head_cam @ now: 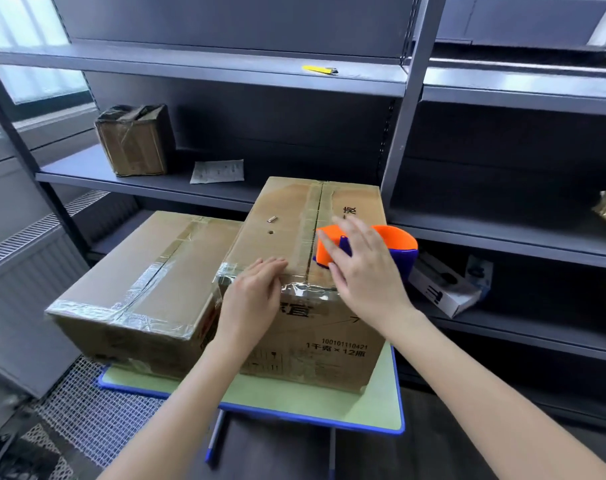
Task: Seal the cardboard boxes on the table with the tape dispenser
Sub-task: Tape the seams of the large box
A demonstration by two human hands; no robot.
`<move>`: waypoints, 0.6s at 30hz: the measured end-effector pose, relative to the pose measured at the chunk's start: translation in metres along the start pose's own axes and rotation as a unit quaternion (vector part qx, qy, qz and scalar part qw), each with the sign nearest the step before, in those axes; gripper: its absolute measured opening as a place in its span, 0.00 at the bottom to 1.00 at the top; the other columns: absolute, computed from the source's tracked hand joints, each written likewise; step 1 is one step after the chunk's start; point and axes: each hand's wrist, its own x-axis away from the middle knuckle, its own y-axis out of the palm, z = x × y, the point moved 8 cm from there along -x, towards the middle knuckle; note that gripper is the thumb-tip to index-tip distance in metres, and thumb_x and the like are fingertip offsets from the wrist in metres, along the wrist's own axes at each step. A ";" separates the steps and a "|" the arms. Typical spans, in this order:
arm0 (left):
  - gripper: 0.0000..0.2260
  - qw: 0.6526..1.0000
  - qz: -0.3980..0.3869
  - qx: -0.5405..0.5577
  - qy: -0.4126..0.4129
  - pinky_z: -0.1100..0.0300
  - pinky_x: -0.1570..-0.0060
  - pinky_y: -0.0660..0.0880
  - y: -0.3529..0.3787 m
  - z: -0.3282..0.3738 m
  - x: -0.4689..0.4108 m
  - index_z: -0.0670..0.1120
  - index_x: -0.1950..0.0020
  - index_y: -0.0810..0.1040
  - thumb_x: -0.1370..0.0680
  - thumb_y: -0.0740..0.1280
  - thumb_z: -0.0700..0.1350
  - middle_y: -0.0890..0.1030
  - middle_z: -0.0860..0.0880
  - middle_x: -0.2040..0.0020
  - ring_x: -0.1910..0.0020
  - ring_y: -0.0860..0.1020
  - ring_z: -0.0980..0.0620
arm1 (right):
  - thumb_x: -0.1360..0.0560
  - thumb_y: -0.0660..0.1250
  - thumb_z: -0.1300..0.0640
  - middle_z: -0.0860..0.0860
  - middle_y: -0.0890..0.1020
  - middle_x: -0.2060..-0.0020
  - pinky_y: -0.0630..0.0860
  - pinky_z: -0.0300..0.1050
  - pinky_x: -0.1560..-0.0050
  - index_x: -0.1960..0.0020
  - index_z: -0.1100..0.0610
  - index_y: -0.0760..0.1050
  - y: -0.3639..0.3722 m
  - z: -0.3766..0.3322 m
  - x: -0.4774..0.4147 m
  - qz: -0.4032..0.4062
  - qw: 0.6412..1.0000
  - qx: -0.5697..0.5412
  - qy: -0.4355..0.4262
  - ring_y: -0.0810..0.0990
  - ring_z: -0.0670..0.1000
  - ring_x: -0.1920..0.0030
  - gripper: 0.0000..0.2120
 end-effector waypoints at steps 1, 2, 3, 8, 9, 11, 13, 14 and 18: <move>0.13 1.000 0.018 -0.003 -0.016 0.53 0.38 0.69 -0.009 -0.009 0.000 0.40 0.44 0.81 0.27 0.66 0.31 0.82 0.42 0.46 0.43 0.80 0.43 | 0.31 0.71 0.64 0.60 0.77 0.42 0.73 0.57 0.39 0.38 0.61 0.76 0.004 -0.015 -0.003 -0.010 0.999 -0.030 -0.026 0.75 0.61 0.39 0.21; 0.13 0.999 0.033 -0.008 -0.033 0.53 0.41 0.71 -0.019 -0.021 0.001 0.39 0.45 0.81 0.27 0.65 0.32 0.83 0.42 0.47 0.45 0.80 0.43 | 0.31 0.71 0.65 0.60 0.79 0.44 0.75 0.57 0.41 0.40 0.62 0.78 0.009 -0.030 -0.007 -0.030 0.996 -0.063 -0.052 0.76 0.61 0.40 0.19; 0.13 0.998 0.048 -0.013 -0.045 0.53 0.44 0.73 -0.029 -0.030 0.002 0.39 0.45 0.81 0.27 0.65 0.31 0.83 0.42 0.48 0.47 0.81 0.43 | 0.29 0.70 0.65 0.60 0.79 0.44 0.75 0.57 0.41 0.40 0.62 0.77 0.017 -0.043 -0.011 -0.063 0.991 -0.097 -0.068 0.76 0.61 0.40 0.18; 0.12 0.977 0.100 0.040 -0.182 0.68 0.51 0.68 -0.063 -0.079 0.020 0.39 0.41 0.79 0.22 0.61 0.33 0.82 0.44 0.48 0.49 0.80 0.46 | 0.18 0.53 0.58 0.50 0.67 0.29 0.58 0.43 0.30 0.27 0.56 0.63 0.054 -0.083 -0.030 -0.209 0.961 -0.168 -0.075 0.57 0.48 0.26 0.19; 0.12 0.971 0.093 0.061 -0.211 0.71 0.51 0.67 -0.062 -0.088 0.023 0.39 0.41 0.79 0.22 0.61 0.34 0.82 0.44 0.47 0.47 0.79 0.47 | 0.18 0.53 0.58 0.49 0.66 0.28 0.56 0.43 0.29 0.27 0.56 0.62 0.058 -0.089 -0.034 -0.217 0.957 -0.179 -0.073 0.55 0.47 0.25 0.20; 0.12 0.962 0.065 0.094 -0.247 0.69 0.50 0.69 -0.055 -0.100 0.025 0.39 0.42 0.80 0.22 0.60 0.35 0.83 0.44 0.48 0.48 0.80 0.48 | 0.18 0.52 0.58 0.48 0.63 0.27 0.57 0.47 0.28 0.26 0.56 0.60 0.071 -0.099 -0.041 -0.241 0.947 -0.199 -0.065 0.53 0.46 0.25 0.20; 0.11 0.957 0.033 0.124 -0.261 0.63 0.52 0.73 -0.046 -0.105 0.026 0.40 0.46 0.81 0.22 0.60 0.36 0.84 0.45 0.52 0.53 0.81 0.49 | 0.18 0.51 0.58 0.46 0.61 0.26 0.61 0.51 0.29 0.25 0.54 0.59 0.083 -0.104 -0.043 -0.263 0.942 -0.199 -0.057 0.53 0.45 0.25 0.21; 0.11 0.955 0.019 0.133 -0.264 0.61 0.55 0.74 -0.040 -0.106 0.027 0.42 0.48 0.82 0.23 0.61 0.36 0.84 0.46 0.55 0.55 0.81 0.50 | 0.18 0.52 0.59 0.45 0.62 0.26 0.62 0.51 0.29 0.26 0.54 0.59 0.087 -0.105 -0.043 -0.262 0.943 -0.196 -0.054 0.54 0.45 0.25 0.21; 0.12 0.948 0.006 0.166 -0.271 0.55 0.54 0.78 -0.032 -0.113 0.028 0.45 0.51 0.84 0.24 0.61 0.38 0.84 0.50 0.59 0.57 0.82 0.51 | 0.19 0.54 0.61 0.46 0.64 0.28 0.55 0.40 0.29 0.27 0.54 0.63 0.088 -0.102 -0.042 -0.245 0.947 -0.207 -0.035 0.58 0.46 0.26 0.20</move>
